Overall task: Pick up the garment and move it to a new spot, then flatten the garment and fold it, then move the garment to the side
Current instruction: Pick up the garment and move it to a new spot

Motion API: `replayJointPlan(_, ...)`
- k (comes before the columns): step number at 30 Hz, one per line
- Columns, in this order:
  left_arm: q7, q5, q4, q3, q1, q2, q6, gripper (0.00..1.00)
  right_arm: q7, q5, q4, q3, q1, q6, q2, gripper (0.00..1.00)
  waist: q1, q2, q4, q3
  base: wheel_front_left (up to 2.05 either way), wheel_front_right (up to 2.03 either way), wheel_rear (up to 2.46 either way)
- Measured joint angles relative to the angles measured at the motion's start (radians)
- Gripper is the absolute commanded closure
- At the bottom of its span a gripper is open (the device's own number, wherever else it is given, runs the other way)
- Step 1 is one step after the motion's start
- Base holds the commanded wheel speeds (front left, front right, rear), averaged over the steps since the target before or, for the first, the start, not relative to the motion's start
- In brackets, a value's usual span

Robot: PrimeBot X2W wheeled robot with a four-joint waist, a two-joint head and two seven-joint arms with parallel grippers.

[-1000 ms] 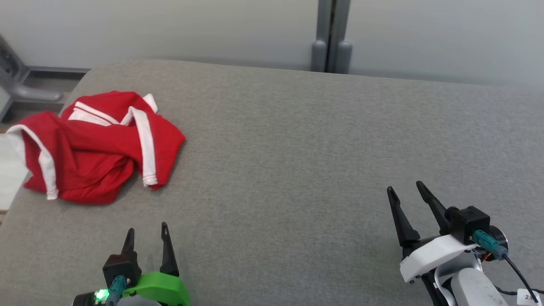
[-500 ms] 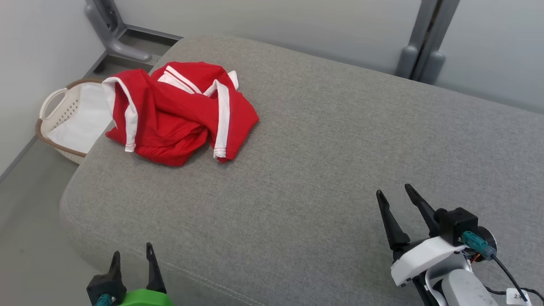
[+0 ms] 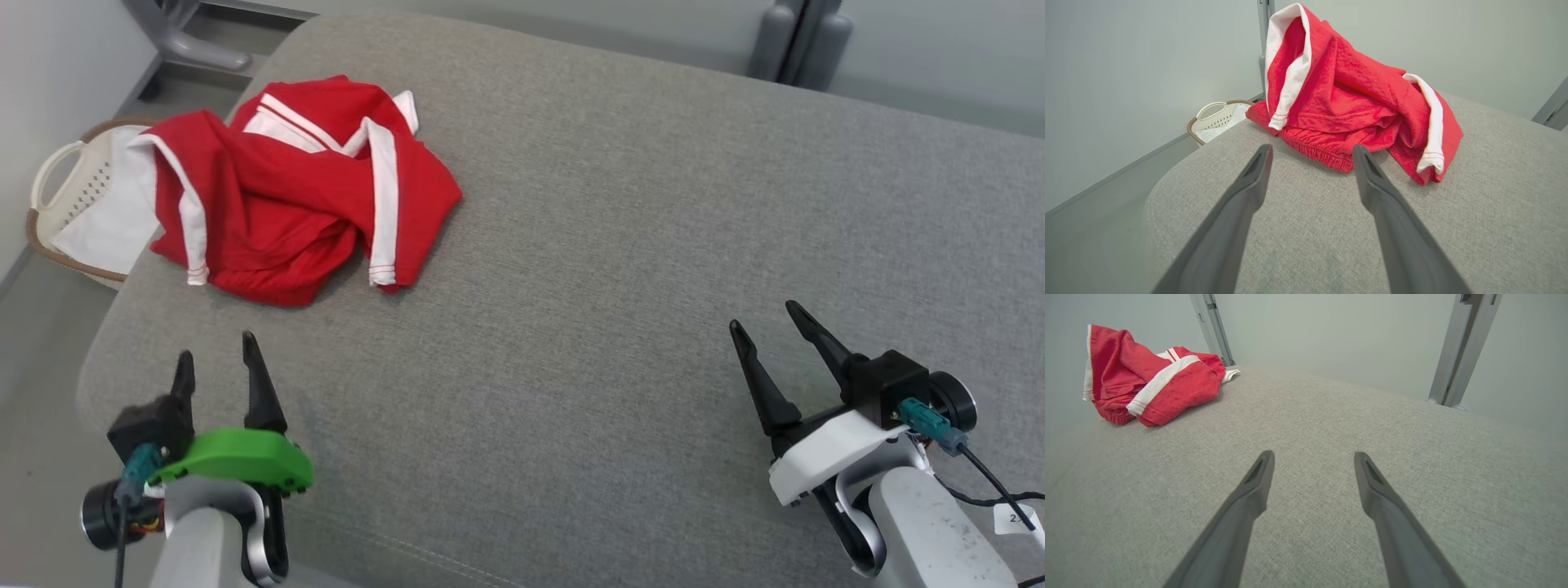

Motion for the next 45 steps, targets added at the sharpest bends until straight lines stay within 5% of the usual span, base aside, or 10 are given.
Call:
replayJointPlan(9, 0.000, 0.101, 0.086, 0.119, -0.221, 0.018, -0.004, 0.00, 0.000, 0.003, -0.023, 0.012, -0.034, 0.000, -0.039, 0.00, 0.0000, 0.0000, -0.074, 0.107, 0.00, 0.00, 0.00)
replayJointPlan(23, 0.000, 0.155, 0.314, 0.248, -0.449, 0.120, 0.084, 0.00, 0.000, 0.007, -0.047, 0.039, -0.093, 0.000, -0.060, 0.00, 0.0000, 0.0000, -0.165, 0.239, 0.00, 0.00, 0.00)
replayJointPlan(27, 0.000, 0.155, 0.407, 0.254, -0.493, 0.149, 0.080, 0.00, -0.003, 0.008, -0.056, 0.044, -0.104, 0.000, -0.064, 0.00, 0.0001, 0.0000, -0.185, 0.264, 0.00, 0.00, 0.00)
replayJointPlan(28, 0.000, 0.155, 0.432, 0.257, -0.498, 0.156, 0.079, 0.06, -0.003, 0.008, -0.056, 0.044, -0.107, 0.000, -0.064, 0.00, 0.0001, 0.0000, -0.191, 0.268, 0.00, 0.00, 0.00)
replayJointPlan(29, 0.000, 0.153, 0.453, 0.258, -0.502, 0.161, 0.071, 0.62, -0.003, 0.008, -0.056, 0.043, -0.109, 0.000, -0.063, 0.00, 0.0000, 0.0000, -0.196, 0.271, 0.00, 0.00, 0.00)
replayJointPlan(30, 0.000, 0.150, 0.468, 0.259, -0.505, 0.164, 0.064, 1.00, -0.003, 0.008, -0.057, 0.040, -0.110, 0.000, -0.063, 0.00, 0.0001, 0.0000, -0.201, 0.274, 0.00, 0.00, 0.00)
replayJointPlan(34, 0.000, 0.152, 0.435, 0.254, -0.519, 0.172, 0.034, 1.00, -0.003, 0.008, -0.058, 0.028, -0.110, 0.000, -0.054, 0.00, 0.0001, 0.0000, -0.215, 0.277, 0.00, 0.00, 0.00)
replayJointPlan(45, 0.000, 0.232, 0.078, 0.165, -0.539, 0.113, -0.078, 1.00, -0.002, 0.009, -0.029, 0.008, -0.079, 0.000, 0.002, 0.00, 0.0000, 0.0000, -0.229, 0.191, 0.00, 0.00, 0.00)
